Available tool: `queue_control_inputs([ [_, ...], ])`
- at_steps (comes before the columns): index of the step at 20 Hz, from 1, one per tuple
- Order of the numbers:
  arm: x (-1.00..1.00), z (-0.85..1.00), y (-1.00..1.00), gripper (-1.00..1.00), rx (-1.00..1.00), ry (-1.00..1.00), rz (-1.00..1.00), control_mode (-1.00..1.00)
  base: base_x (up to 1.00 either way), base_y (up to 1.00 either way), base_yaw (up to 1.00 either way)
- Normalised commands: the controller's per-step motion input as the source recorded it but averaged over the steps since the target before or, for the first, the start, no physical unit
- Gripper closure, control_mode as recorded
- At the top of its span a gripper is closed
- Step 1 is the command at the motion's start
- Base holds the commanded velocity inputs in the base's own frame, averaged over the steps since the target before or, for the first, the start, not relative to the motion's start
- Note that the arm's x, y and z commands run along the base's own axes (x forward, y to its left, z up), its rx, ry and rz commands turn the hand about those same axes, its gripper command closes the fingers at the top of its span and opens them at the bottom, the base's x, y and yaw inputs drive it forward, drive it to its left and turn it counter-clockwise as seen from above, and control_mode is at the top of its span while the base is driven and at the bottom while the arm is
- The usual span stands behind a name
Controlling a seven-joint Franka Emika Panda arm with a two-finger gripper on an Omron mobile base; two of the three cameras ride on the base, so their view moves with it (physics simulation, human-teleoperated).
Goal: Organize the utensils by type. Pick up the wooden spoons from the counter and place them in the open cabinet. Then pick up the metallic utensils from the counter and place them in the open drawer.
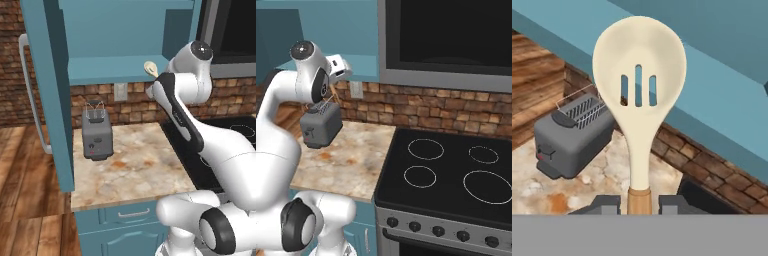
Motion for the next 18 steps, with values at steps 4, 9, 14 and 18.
queue_control_inputs([
  [4, 0.13, -0.13, 0.00, 1.00, -0.02, 0.07, 0.08, -1.00, 0.00, 0.00, 0.00],
  [9, 0.46, -0.03, 0.06, 1.00, -0.02, 0.01, 0.06, -1.00, 0.00, 0.00, 0.00],
  [14, 0.43, 0.02, 0.08, 1.00, -0.03, 0.00, 0.02, -1.00, 0.00, 0.00, 0.00],
  [18, 0.38, 0.07, 0.02, 1.00, -0.03, 0.00, 0.00, -1.00, 0.00, 0.00, 0.00],
])
